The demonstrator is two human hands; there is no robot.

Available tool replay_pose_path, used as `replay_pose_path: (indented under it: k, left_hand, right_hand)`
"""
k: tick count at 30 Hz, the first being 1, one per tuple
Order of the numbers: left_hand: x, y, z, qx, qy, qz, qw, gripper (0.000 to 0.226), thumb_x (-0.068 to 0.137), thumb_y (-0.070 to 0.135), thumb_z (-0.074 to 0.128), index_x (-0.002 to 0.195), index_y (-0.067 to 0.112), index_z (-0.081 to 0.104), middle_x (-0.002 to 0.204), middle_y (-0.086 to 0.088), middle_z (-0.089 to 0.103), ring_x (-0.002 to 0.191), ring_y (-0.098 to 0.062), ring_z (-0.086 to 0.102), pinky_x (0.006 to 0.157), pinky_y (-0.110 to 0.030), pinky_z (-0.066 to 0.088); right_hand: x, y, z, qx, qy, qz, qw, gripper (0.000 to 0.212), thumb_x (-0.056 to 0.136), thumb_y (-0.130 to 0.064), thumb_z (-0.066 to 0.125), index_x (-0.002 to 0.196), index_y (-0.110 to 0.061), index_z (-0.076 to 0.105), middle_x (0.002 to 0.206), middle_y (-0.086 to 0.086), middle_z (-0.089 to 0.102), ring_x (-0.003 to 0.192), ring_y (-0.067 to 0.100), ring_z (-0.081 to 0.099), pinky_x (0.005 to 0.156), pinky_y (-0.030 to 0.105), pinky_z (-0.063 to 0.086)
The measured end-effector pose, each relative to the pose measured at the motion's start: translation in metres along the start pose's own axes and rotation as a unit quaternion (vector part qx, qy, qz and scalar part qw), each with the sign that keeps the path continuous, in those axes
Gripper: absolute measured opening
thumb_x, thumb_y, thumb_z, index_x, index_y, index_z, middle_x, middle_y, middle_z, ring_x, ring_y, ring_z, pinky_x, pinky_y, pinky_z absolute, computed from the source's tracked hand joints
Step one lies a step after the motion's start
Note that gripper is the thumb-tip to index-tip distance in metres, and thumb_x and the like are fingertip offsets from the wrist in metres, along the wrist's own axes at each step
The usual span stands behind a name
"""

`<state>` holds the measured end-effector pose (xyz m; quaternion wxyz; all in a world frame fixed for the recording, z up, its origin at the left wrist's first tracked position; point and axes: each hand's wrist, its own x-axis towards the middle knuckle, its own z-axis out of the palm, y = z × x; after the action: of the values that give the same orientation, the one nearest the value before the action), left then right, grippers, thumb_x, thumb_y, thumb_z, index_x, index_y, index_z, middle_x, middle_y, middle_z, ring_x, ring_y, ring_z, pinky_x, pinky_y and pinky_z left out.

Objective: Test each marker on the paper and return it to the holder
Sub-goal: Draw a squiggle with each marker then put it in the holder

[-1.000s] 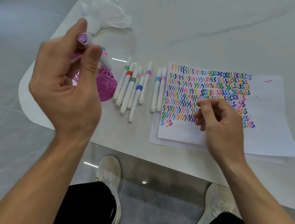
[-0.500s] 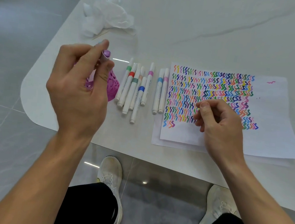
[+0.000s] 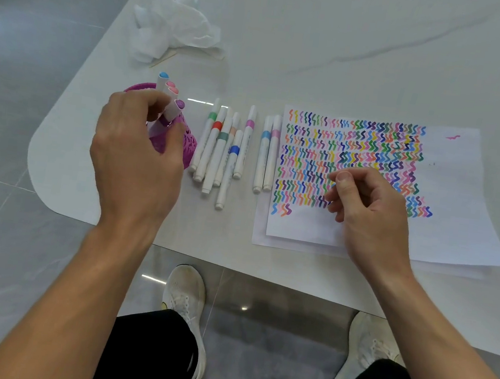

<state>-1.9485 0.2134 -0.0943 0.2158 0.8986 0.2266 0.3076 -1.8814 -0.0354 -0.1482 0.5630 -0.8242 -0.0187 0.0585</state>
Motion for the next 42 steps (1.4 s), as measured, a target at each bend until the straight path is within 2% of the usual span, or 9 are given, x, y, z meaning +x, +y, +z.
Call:
replay_pose_path:
  k: [4, 9, 12, 18, 21, 24, 28, 34, 42]
  left_hand:
    - [-0.001, 0.007, 0.0, -0.012, 0.035, 0.042, 0.998, 0.031, 0.088, 0.016, 0.069, 0.118, 0.011, 0.06, 0.116, -0.006, 0.061, 0.105, -0.021, 0.058, 0.089, -0.007, 0.038]
    - [-0.011, 0.016, 0.004, -0.006, 0.051, 0.156, 0.986, 0.02, 0.094, 0.01, 0.065, 0.111, 0.002, 0.064, 0.107, -0.013, 0.066, 0.102, -0.025, 0.057, 0.091, -0.018, 0.04]
    - [-0.02, 0.021, 0.011, -0.018, 0.009, 0.195, 0.981, 0.012, 0.093, 0.005, 0.065, 0.104, 0.001, 0.067, 0.098, -0.012, 0.067, 0.094, -0.025, 0.058, 0.084, -0.025, 0.045]
    - [-0.033, 0.023, 0.025, 0.022, -0.177, 0.088, 0.98, 0.026, 0.092, 0.017, 0.069, 0.117, 0.015, 0.068, 0.099, -0.001, 0.067, 0.083, -0.013, 0.058, 0.078, -0.03, 0.055]
    - [-0.038, 0.023, 0.033, 0.041, -0.219, 0.085, 0.971, 0.03, 0.093, 0.021, 0.068, 0.123, 0.016, 0.068, 0.105, -0.001, 0.067, 0.094, -0.019, 0.062, 0.083, -0.031, 0.053]
    - [-0.042, 0.028, 0.038, 0.045, -0.248, 0.107, 0.962, 0.033, 0.094, 0.027, 0.067, 0.126, 0.018, 0.067, 0.106, -0.001, 0.065, 0.1, -0.018, 0.06, 0.083, -0.033, 0.053]
    - [-0.047, 0.031, 0.044, 0.051, -0.264, 0.109, 0.957, 0.027, 0.096, 0.031, 0.065, 0.12, 0.02, 0.069, 0.104, 0.001, 0.065, 0.096, -0.015, 0.059, 0.075, -0.032, 0.053]
    - [-0.044, 0.035, 0.047, 0.079, -0.249, 0.078, 0.962, 0.02, 0.096, 0.035, 0.063, 0.106, 0.018, 0.068, 0.097, 0.002, 0.066, 0.083, -0.011, 0.058, 0.07, -0.022, 0.045]
    - [-0.043, 0.038, 0.048, 0.115, -0.254, 0.039, 0.959, 0.016, 0.096, 0.035, 0.062, 0.099, 0.02, 0.059, 0.093, 0.006, 0.061, 0.074, -0.013, 0.053, 0.066, -0.025, 0.042]
  right_hand:
    - [0.001, -0.001, 0.0, -0.001, 0.004, 0.0, 1.0, 0.017, 0.108, -0.024, 0.056, 0.103, -0.017, 0.07, 0.084, -0.004, 0.072, 0.071, 0.002, 0.066, 0.063, 0.013, 0.051]
    - [-0.001, 0.0, 0.0, -0.009, 0.002, 0.0, 1.0, 0.016, 0.107, -0.025, 0.057, 0.103, -0.018, 0.07, 0.084, -0.006, 0.072, 0.071, 0.004, 0.066, 0.062, 0.013, 0.051]
    - [-0.002, 0.0, -0.001, -0.011, 0.002, 0.002, 1.0, 0.016, 0.107, -0.026, 0.057, 0.103, -0.019, 0.07, 0.084, -0.006, 0.072, 0.071, 0.004, 0.066, 0.062, 0.013, 0.051]
    - [-0.001, 0.0, -0.003, -0.008, 0.005, 0.004, 1.0, 0.016, 0.107, -0.026, 0.056, 0.104, -0.019, 0.07, 0.084, -0.006, 0.072, 0.072, 0.003, 0.067, 0.062, 0.013, 0.051]
    - [0.0, 0.0, -0.003, -0.005, 0.004, 0.005, 1.0, 0.016, 0.107, -0.026, 0.056, 0.103, -0.018, 0.07, 0.083, -0.006, 0.072, 0.071, 0.002, 0.067, 0.062, 0.013, 0.051]
    - [0.0, 0.001, -0.004, 0.006, 0.005, 0.005, 1.0, 0.015, 0.107, -0.025, 0.058, 0.1, -0.019, 0.07, 0.081, -0.006, 0.072, 0.069, 0.003, 0.067, 0.062, 0.015, 0.05]
    - [0.0, 0.003, -0.005, 0.005, -0.003, 0.009, 1.0, 0.015, 0.107, -0.023, 0.058, 0.1, -0.017, 0.07, 0.08, -0.005, 0.072, 0.068, 0.006, 0.066, 0.062, 0.016, 0.05]
    - [0.001, 0.005, -0.005, 0.004, -0.011, 0.014, 1.0, 0.014, 0.106, -0.022, 0.058, 0.101, -0.018, 0.07, 0.082, -0.004, 0.072, 0.068, 0.003, 0.065, 0.062, 0.015, 0.052]
    - [0.002, 0.007, -0.008, -0.016, -0.014, 0.017, 1.0, 0.013, 0.107, -0.024, 0.058, 0.102, -0.019, 0.069, 0.083, -0.006, 0.071, 0.071, 0.002, 0.066, 0.063, 0.014, 0.053]
